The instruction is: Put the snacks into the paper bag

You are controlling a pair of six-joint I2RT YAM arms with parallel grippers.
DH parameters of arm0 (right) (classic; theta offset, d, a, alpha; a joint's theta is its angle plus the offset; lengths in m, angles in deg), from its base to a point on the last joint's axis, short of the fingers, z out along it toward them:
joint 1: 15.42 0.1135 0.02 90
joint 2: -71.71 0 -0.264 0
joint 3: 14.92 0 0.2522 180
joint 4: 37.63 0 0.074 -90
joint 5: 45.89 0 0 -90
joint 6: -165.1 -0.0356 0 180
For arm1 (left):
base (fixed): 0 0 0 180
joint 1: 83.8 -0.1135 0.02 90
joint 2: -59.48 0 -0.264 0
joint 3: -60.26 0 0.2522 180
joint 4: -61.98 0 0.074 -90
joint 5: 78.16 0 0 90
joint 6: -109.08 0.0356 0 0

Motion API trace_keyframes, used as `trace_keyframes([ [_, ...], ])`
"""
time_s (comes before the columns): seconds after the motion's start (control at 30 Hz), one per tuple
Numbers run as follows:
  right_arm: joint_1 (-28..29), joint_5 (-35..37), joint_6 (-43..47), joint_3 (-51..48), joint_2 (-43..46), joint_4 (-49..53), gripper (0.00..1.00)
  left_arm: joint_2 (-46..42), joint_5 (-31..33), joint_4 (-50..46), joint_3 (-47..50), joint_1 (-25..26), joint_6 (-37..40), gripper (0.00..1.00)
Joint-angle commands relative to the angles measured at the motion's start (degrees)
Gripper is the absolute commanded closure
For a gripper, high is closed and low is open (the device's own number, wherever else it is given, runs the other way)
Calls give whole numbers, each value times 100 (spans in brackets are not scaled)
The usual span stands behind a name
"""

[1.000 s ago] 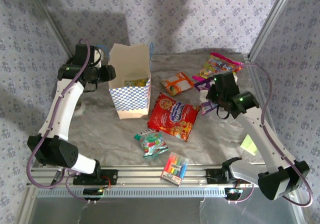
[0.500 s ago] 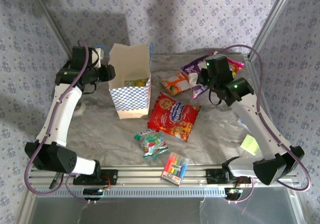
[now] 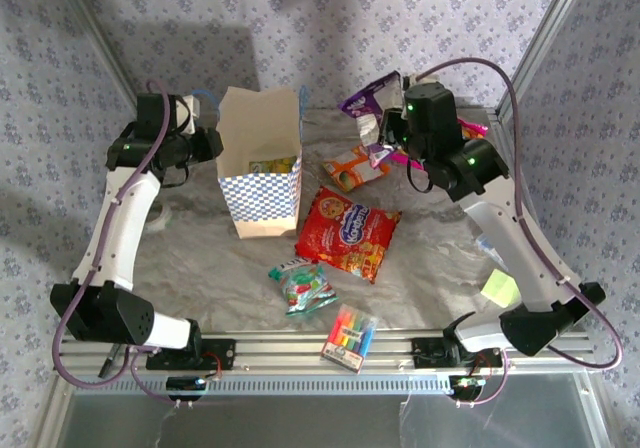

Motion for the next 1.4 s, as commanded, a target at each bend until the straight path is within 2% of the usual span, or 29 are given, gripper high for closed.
trace_keyframes([
  [0.0, 119, 182, 375, 455, -90, -387, 100, 47, -137, 203, -1, -48, -54, 68],
  [0.47, 571, -127, 689, 1499, -758, -837, 100, 22, -191, 331, 44, -206, -216, 81],
  [0.9, 892, -782, 548, 3000, -1780, -975, 100, -78, -296, 521, 299, -234, -364, 80],
  [1.37, 1215, -935, 484, 4280, -2892, -663, 100, -487, -419, 625, 607, -288, -342, 79],
])
